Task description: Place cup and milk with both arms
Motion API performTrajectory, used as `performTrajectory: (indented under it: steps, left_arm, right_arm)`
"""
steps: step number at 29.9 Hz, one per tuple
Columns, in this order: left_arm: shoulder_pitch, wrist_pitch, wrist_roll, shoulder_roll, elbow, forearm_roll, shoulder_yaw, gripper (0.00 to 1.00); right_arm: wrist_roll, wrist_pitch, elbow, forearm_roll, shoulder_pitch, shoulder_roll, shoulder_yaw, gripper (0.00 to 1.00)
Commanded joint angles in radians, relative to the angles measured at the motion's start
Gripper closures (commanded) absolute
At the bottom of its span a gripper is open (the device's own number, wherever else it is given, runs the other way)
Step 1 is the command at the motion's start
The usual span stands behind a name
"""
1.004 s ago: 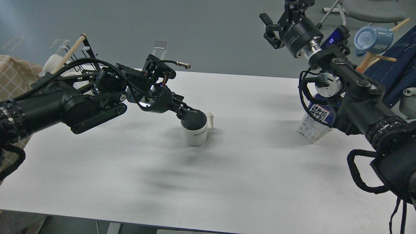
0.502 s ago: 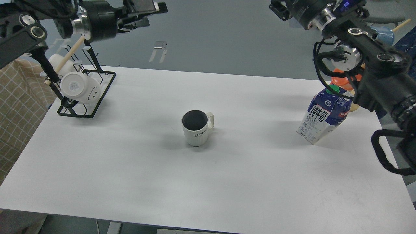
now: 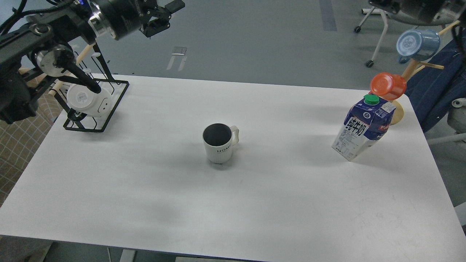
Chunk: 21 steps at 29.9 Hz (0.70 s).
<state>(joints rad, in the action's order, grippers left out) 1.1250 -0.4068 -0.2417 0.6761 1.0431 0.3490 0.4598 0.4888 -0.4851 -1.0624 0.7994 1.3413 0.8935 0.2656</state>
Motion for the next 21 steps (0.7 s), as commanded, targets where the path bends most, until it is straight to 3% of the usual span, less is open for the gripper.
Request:
performTrajectory:
  steps: [1,6,8,16,21]
  left_arm:
    - [-0.021,0.009,-0.001,-0.015,0.0,0.004,0.039,0.02]
    - [-0.04,0.014,0.001,-0.033,0.0,0.01,0.04,0.02]
    - [-0.047,0.008,-0.001,-0.041,0.0,0.01,0.04,0.02]
    - [-0.05,0.003,-0.002,-0.044,0.0,0.01,0.042,0.02]
    - [-0.065,0.0,-0.007,-0.055,0.0,0.01,0.042,0.02]
  right_arm:
    - [0.0,0.055,-0.207,0.154,-0.063,0.258,0.0,0.0]
    - [0.0,0.216,-0.318,0.357,-0.169,0.415,-0.005,0.0]
    - [0.0,0.368,-0.32,0.484,-0.253,0.432,-0.014,0.0]
    - [0.0,0.82,-0.284,0.724,-0.562,0.397,-0.026,0.0]
    - [0.0,0.957,-0.231,0.816,-0.659,0.317,-0.026,0.0]
